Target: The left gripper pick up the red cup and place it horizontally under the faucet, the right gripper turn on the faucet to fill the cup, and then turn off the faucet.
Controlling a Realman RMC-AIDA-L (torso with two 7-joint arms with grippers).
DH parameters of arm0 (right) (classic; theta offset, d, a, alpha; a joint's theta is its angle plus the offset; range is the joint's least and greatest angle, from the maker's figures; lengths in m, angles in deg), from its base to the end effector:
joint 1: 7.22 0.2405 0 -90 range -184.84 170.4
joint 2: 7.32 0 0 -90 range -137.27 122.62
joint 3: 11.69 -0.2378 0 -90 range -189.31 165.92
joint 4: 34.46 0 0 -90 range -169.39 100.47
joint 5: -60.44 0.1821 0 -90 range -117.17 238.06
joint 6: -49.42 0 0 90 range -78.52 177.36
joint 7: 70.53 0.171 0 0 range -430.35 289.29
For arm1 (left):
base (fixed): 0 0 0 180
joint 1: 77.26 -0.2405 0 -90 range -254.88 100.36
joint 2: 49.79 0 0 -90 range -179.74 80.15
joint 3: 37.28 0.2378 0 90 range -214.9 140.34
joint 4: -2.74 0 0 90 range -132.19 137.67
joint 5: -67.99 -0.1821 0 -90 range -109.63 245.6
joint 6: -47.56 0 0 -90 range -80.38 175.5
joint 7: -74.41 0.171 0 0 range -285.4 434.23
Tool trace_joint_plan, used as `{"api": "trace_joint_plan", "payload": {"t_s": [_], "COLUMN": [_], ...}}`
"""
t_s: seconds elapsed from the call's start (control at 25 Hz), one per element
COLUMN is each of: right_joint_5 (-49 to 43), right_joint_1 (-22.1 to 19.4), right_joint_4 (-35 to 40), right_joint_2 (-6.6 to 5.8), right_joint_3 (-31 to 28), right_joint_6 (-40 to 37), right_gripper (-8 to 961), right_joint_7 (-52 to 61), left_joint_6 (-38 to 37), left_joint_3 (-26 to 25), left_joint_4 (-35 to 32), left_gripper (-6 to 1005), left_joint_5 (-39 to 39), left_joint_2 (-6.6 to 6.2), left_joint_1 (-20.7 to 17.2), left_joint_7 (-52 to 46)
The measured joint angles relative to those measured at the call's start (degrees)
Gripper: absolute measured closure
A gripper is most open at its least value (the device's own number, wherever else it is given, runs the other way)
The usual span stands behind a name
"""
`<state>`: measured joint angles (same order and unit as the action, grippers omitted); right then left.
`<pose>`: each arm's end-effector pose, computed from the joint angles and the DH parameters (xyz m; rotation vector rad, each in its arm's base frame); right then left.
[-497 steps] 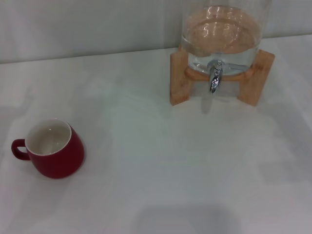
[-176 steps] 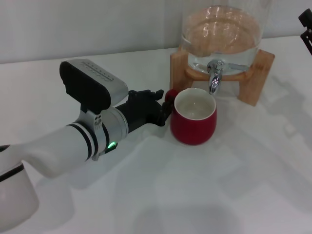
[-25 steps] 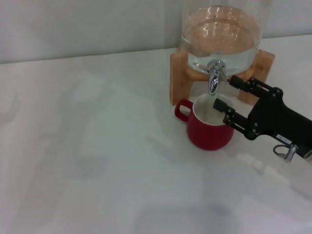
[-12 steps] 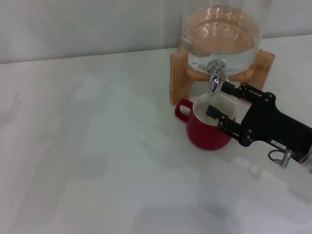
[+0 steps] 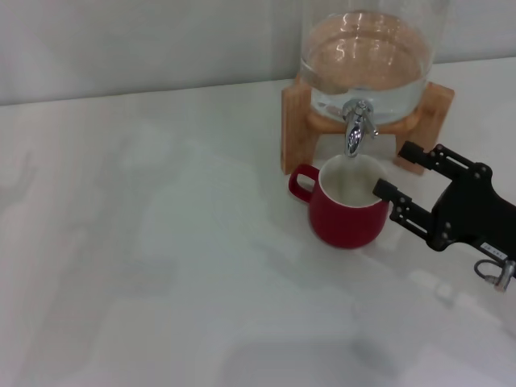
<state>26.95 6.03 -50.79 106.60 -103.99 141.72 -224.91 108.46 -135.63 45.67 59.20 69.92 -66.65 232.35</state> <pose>0.2479 0.2532 0.0129 -2.0976 0.1427 1.0453 -0.2392 0.3389 0.0930 -1.4909 -0.3002 -0.9483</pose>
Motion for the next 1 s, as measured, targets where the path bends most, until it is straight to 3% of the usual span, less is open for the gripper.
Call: {"api": "trace_joint_plan", "payload": {"t_s": [0.52,1.0], "right_joint_5": [-0.3,-0.5], "right_joint_1": [3.3,4.7], "right_joint_4": [-0.1,-0.7], "right_joint_2": [0.67,0.65], "right_joint_3": [-0.8,-0.5], "right_joint_6": [-6.9,-7.5], "right_gripper": [351,352], "right_joint_7": [0.2,0.3], "left_joint_6": [-0.2,0.0], "left_joint_3": [0.9,0.9], "left_joint_4": [0.0,0.0], "left_gripper": [136,136], "left_joint_5": [0.0,0.3], "left_joint_2": [0.0,0.0], "left_joint_1": [0.2,0.0], "left_joint_7": [-0.3,-0.4]}}
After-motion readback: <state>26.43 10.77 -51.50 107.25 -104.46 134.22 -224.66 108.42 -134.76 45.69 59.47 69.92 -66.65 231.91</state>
